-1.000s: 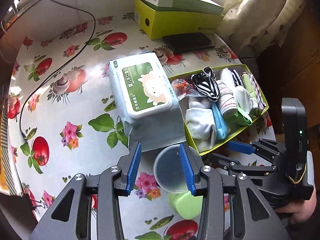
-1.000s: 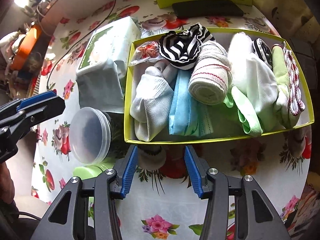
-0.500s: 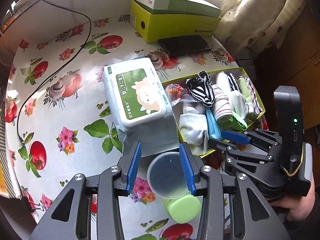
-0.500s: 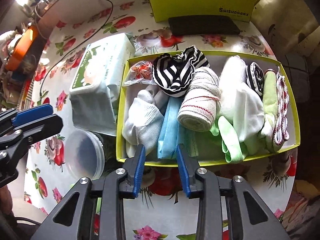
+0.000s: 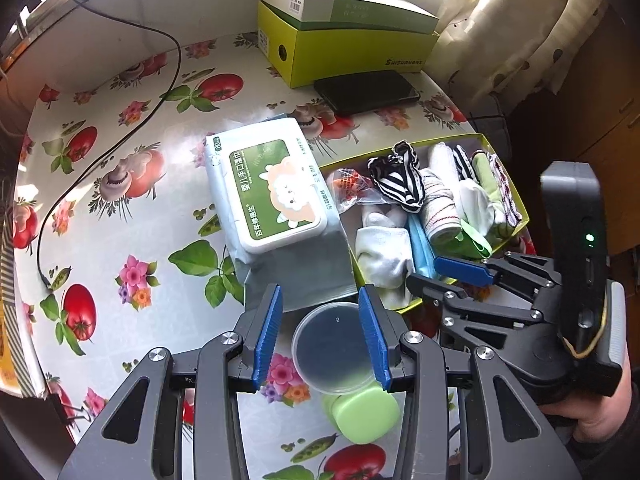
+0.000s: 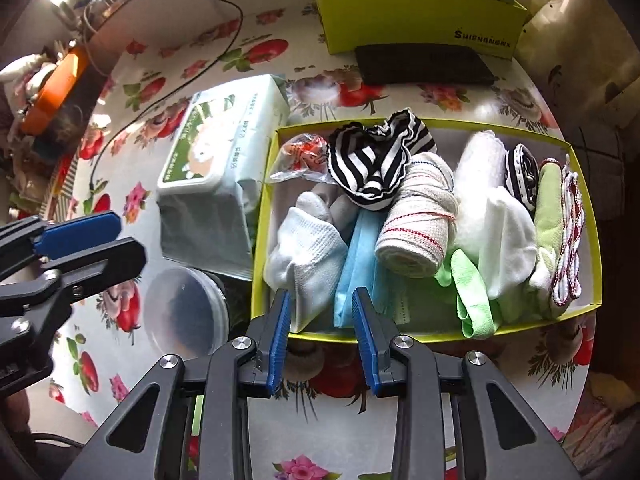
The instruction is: Organize soft objects
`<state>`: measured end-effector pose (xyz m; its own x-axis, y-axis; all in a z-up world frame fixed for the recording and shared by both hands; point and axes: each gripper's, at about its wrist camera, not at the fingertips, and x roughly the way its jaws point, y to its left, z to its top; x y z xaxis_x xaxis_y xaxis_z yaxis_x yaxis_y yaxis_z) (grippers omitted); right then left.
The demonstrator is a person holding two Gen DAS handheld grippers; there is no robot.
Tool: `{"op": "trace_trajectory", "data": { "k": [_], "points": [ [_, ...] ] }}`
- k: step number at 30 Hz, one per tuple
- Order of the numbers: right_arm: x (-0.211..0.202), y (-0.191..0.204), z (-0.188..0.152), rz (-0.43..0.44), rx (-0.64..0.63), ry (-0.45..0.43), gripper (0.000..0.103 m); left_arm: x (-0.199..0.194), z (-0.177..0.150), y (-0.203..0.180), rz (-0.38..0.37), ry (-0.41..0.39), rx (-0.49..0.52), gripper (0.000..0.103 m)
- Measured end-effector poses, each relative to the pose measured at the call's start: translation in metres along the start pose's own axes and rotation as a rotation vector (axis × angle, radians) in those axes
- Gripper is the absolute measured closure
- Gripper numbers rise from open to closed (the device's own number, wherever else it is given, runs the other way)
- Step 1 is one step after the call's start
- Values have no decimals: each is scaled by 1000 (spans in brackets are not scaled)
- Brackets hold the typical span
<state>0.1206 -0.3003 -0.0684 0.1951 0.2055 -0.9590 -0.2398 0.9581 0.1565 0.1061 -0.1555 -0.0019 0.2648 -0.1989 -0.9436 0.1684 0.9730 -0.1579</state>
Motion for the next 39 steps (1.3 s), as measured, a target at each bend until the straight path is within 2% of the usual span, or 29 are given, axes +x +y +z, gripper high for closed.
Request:
{"op": "trace_trajectory", "data": {
  "k": [9, 13, 20, 34, 39],
  "points": [
    [-39, -5, -11, 16, 19, -43, 71, -8, 1, -8, 4, -22, 14, 62],
    [-57, -7, -29, -15, 22, -63, 59, -12, -3, -19, 1, -27, 48, 62],
    [-79, -4, -57, -74, 34, -102, 54, -25, -11, -41, 21, -59, 152, 62],
    [-81, 5, -77, -88, 53, -107, 53, -28, -23, -40, -9, -60, 131, 62],
    [-81, 9, -78, -88, 52, -103, 53, -27, -25, -43, 33, -66, 148, 62]
  ]
}}
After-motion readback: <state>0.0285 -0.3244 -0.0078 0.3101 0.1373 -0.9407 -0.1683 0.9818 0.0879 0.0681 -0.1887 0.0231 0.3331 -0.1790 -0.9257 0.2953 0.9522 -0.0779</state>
